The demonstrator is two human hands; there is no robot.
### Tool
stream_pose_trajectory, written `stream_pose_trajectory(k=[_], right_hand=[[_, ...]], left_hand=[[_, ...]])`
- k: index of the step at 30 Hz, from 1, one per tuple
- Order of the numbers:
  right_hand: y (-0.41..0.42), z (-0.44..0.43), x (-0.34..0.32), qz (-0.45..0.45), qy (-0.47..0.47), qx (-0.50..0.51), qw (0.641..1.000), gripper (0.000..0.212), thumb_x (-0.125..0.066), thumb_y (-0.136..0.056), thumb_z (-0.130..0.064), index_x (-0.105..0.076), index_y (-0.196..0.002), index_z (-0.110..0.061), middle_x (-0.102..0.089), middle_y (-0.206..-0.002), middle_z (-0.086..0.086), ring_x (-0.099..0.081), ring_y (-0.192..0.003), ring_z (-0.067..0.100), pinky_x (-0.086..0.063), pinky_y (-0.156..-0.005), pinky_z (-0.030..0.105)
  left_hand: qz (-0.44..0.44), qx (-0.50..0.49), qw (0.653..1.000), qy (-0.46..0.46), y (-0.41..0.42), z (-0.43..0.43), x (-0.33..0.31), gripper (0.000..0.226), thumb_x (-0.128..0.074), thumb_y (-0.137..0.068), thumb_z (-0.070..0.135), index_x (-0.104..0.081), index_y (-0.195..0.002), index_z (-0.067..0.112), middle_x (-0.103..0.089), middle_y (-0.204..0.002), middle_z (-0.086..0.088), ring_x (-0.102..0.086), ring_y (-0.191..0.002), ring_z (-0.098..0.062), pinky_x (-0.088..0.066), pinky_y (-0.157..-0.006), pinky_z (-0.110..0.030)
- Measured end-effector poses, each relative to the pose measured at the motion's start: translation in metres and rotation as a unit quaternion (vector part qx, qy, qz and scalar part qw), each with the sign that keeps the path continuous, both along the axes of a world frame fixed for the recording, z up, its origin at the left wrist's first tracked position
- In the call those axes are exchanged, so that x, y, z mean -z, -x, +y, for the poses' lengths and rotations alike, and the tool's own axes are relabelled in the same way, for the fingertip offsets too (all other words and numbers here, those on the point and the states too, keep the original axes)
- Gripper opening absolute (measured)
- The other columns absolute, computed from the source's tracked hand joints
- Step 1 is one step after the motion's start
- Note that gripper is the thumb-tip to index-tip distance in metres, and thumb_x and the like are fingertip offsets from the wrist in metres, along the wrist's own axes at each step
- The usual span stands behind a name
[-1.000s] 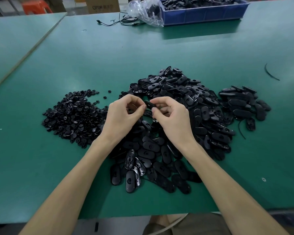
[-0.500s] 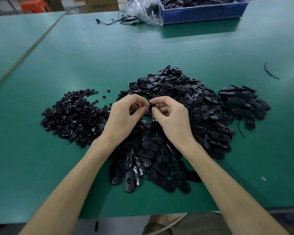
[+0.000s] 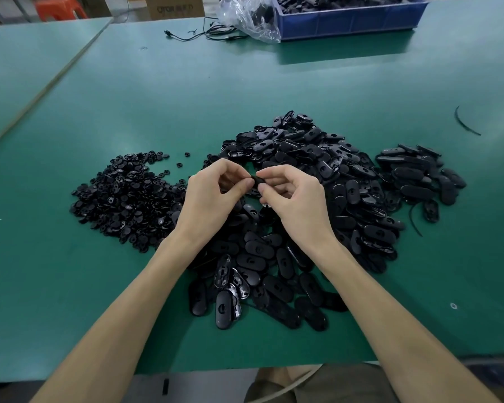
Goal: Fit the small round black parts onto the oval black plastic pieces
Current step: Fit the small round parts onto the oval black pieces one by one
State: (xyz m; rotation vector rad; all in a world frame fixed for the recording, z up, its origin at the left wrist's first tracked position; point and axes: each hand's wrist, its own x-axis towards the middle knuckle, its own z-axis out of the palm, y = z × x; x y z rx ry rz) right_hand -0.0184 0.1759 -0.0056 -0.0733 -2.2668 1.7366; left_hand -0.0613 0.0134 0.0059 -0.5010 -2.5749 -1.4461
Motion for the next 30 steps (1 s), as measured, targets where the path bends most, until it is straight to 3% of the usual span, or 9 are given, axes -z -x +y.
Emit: stream_pose_trajectory(k=[5,9,12,15,19,25,30], right_hand=[[-0.001,0.002,-0.001,0.000,0.019,-0.012,1.000,0.018,-0.074,-0.094,-0.004,-0.077,-0.109,-0.014,-0.077,-0.090,-0.003,-0.076,-0.077,0.010,-0.060,-0.078,0.023],[0.000,0.002,-0.001,0.004,0.030,-0.018,0.999,0.018,-0.074,-0.094,-0.004,-0.076,-0.109,-0.014,-0.077,-0.089,-0.002,-0.076,-0.076,0.011,-0.060,-0.077,0.023],[-0.001,0.003,-0.002,0.006,0.037,-0.024,0.999,0.017,-0.073,-0.095,-0.004,-0.075,-0.108,-0.014,-0.078,-0.090,-0.001,-0.076,-0.076,0.013,-0.061,-0.078,0.026],[-0.002,0.002,-0.003,0.008,0.037,-0.026,0.999,0.016,-0.072,-0.096,-0.005,-0.074,-0.108,-0.014,-0.077,-0.092,-0.002,-0.075,-0.078,0.013,-0.063,-0.080,0.033],[-0.003,0.001,-0.005,0.005,0.030,-0.026,0.999,0.012,-0.076,-0.095,-0.011,-0.073,-0.105,-0.015,-0.077,-0.094,-0.002,-0.074,-0.084,0.019,-0.062,-0.084,0.044],[-0.002,0.001,-0.005,0.008,0.047,-0.025,0.999,0.012,-0.077,-0.094,-0.010,-0.072,-0.105,-0.013,-0.077,-0.092,-0.001,-0.075,-0.079,0.012,-0.062,-0.079,0.029],[-0.001,0.000,-0.003,-0.003,0.037,-0.020,0.999,0.012,-0.079,-0.094,-0.018,-0.070,-0.101,-0.014,-0.076,-0.091,-0.002,-0.073,-0.085,0.015,-0.061,-0.082,0.036]], left_hand=[[0.004,-0.009,1.000,0.009,0.002,-0.001,0.000,0.011,-0.080,-0.090,0.017,-0.069,-0.094,0.019,-0.068,-0.094,0.004,-0.062,-0.079,-0.007,-0.042,-0.070,-0.011],[-0.020,0.006,0.999,-0.028,0.003,-0.004,-0.003,0.029,-0.080,-0.090,0.017,-0.066,-0.115,0.017,-0.069,-0.112,0.003,-0.067,-0.095,-0.012,-0.052,-0.077,-0.029],[-0.058,0.057,0.995,-0.060,0.004,-0.006,-0.006,0.020,-0.076,-0.093,0.009,-0.072,-0.112,0.013,-0.076,-0.103,-0.003,-0.073,-0.092,-0.018,-0.059,-0.089,-0.039],[-0.067,0.070,0.992,-0.081,0.005,-0.008,-0.006,0.012,-0.077,-0.091,0.007,-0.075,-0.100,0.014,-0.077,-0.092,-0.008,-0.072,-0.081,-0.016,-0.061,-0.082,-0.035],[-0.086,0.091,0.985,-0.115,0.006,-0.009,-0.006,0.013,-0.081,-0.086,0.010,-0.077,-0.098,0.009,-0.077,-0.091,-0.012,-0.071,-0.081,-0.020,-0.059,-0.082,-0.036],[-0.118,0.090,0.976,-0.159,0.006,-0.010,-0.006,0.021,-0.084,-0.084,0.018,-0.078,-0.102,0.010,-0.079,-0.097,-0.008,-0.074,-0.090,-0.021,-0.060,-0.089,-0.032],[-0.144,0.067,0.962,-0.221,0.005,-0.006,-0.004,0.027,-0.086,-0.081,0.017,-0.077,-0.106,0.009,-0.078,-0.093,-0.005,-0.071,-0.085,-0.012,-0.056,-0.080,-0.021]])
